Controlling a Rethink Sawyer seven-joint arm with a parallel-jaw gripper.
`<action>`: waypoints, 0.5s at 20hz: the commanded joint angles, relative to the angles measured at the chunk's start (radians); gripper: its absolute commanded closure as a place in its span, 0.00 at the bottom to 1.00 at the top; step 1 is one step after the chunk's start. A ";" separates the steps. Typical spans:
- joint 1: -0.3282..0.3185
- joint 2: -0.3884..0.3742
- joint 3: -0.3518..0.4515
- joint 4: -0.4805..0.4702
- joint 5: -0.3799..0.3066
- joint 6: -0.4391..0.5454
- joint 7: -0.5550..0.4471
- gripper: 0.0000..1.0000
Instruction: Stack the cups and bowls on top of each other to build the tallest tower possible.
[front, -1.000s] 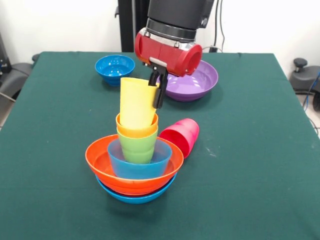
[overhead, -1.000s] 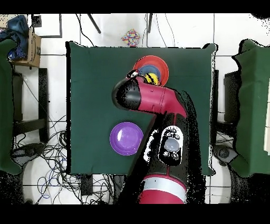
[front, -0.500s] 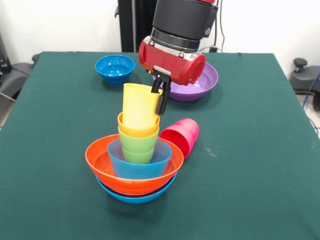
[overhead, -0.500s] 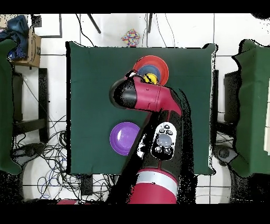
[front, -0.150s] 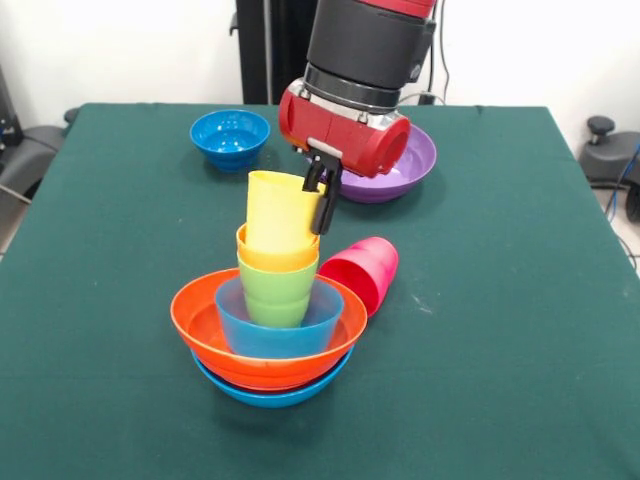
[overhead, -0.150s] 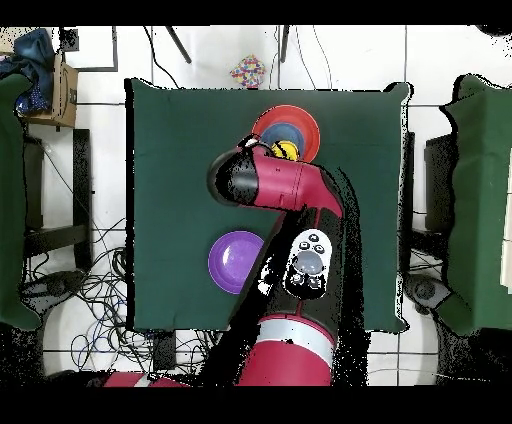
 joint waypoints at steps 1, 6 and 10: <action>-0.006 0.006 0.072 -0.029 -0.001 0.117 0.038 0.00; -0.013 0.006 0.077 -0.033 -0.010 0.100 0.026 0.00; -0.013 -0.007 0.090 -0.014 0.003 0.084 0.043 0.00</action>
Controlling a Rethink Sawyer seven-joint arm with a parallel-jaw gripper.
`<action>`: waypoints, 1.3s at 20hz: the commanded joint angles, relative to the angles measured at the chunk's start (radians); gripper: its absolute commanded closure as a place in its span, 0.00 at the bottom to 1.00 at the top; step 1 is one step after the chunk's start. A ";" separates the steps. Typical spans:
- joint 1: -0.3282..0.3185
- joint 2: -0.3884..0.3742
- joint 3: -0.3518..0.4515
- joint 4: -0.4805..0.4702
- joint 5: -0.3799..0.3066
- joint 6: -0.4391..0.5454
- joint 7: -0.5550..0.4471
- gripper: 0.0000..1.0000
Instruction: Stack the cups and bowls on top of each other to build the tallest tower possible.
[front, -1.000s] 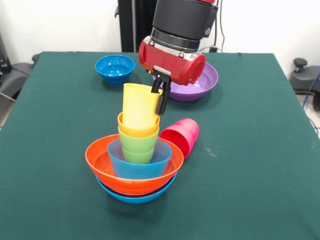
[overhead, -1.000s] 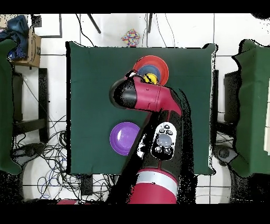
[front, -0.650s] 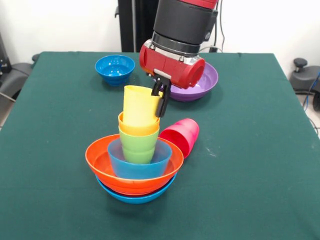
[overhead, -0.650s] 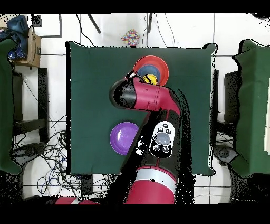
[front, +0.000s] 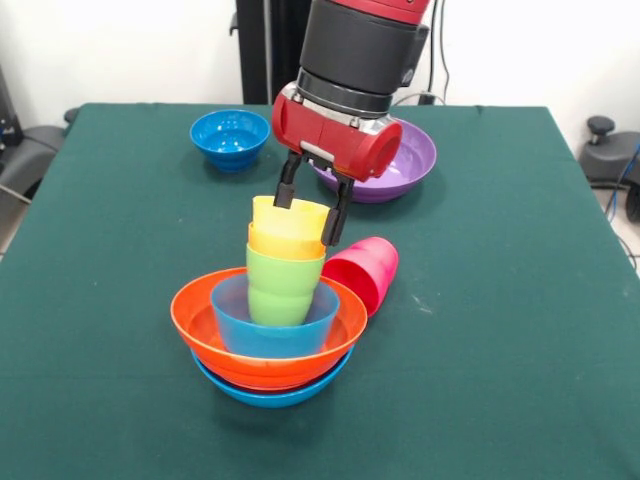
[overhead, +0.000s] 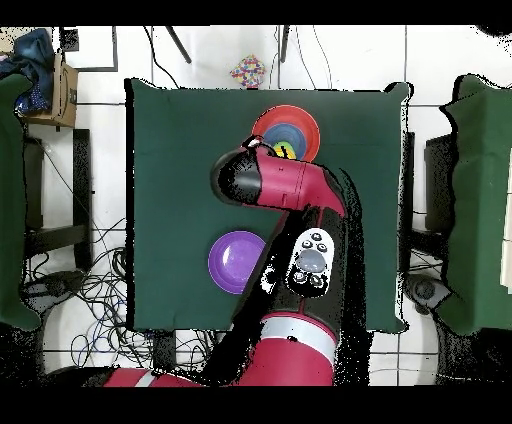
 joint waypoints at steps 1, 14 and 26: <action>-0.003 -0.008 0.085 -0.014 0.007 0.087 0.050 0.00; 0.042 -0.054 0.041 -0.046 0.069 0.318 0.130 0.00; 0.091 -0.030 -0.004 -0.039 0.146 0.368 0.217 0.00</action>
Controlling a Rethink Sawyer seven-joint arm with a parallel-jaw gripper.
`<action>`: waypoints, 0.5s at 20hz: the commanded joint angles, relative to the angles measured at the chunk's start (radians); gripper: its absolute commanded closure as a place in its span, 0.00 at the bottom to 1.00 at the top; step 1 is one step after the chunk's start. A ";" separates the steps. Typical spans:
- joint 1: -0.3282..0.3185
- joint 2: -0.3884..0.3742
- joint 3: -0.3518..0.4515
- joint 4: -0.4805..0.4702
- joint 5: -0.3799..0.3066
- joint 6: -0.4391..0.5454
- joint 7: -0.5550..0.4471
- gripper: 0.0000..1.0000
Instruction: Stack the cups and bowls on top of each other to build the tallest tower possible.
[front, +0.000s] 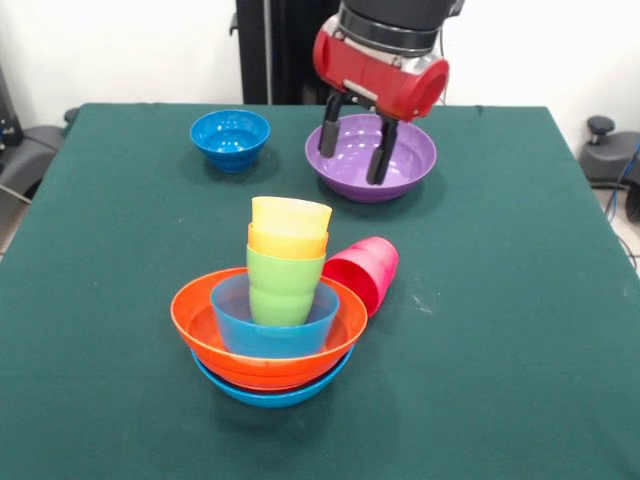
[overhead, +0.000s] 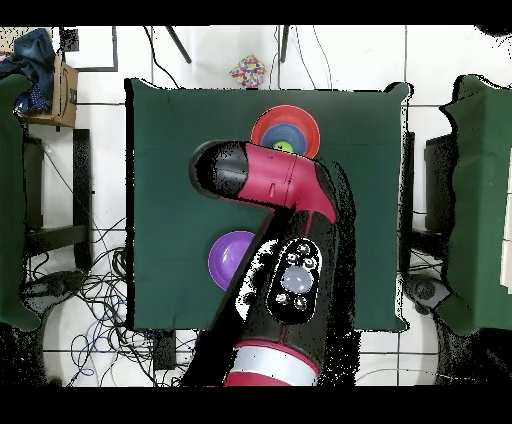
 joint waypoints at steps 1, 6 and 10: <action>0.032 0.038 0.035 -0.024 0.047 0.092 0.215 0.00; 0.041 0.049 0.014 -0.010 0.041 0.079 0.182 0.00; 0.064 0.053 0.005 0.020 0.044 0.050 0.195 0.00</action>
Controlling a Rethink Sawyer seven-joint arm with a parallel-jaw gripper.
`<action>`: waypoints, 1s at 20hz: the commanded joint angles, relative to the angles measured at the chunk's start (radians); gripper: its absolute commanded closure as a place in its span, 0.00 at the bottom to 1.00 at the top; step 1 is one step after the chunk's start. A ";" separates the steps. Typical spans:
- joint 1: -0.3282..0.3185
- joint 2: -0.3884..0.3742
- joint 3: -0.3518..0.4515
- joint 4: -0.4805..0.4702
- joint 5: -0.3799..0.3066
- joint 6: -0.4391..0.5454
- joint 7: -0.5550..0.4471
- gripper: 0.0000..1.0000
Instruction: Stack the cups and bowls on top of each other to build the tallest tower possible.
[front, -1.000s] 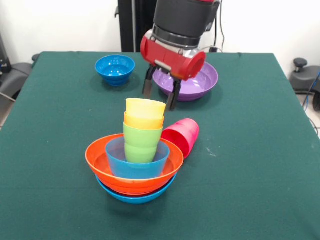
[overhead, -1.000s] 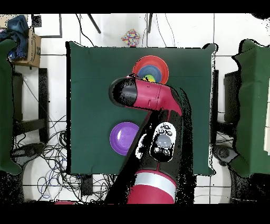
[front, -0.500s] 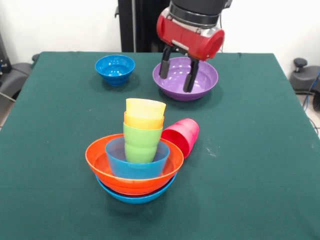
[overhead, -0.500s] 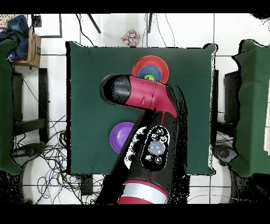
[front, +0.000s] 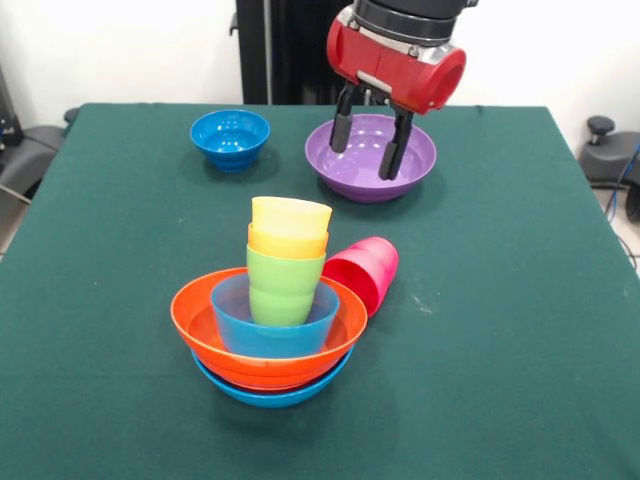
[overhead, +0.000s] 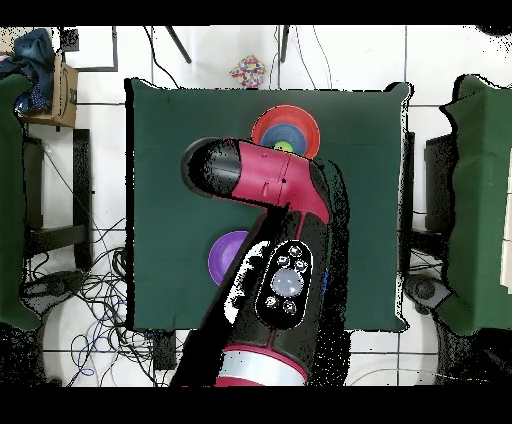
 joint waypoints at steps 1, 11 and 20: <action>0.043 0.051 0.031 0.037 0.016 0.038 0.205 0.00; 0.076 0.069 0.003 0.042 0.024 0.026 0.208 0.00; 0.079 0.053 -0.001 0.055 0.004 0.020 0.153 0.00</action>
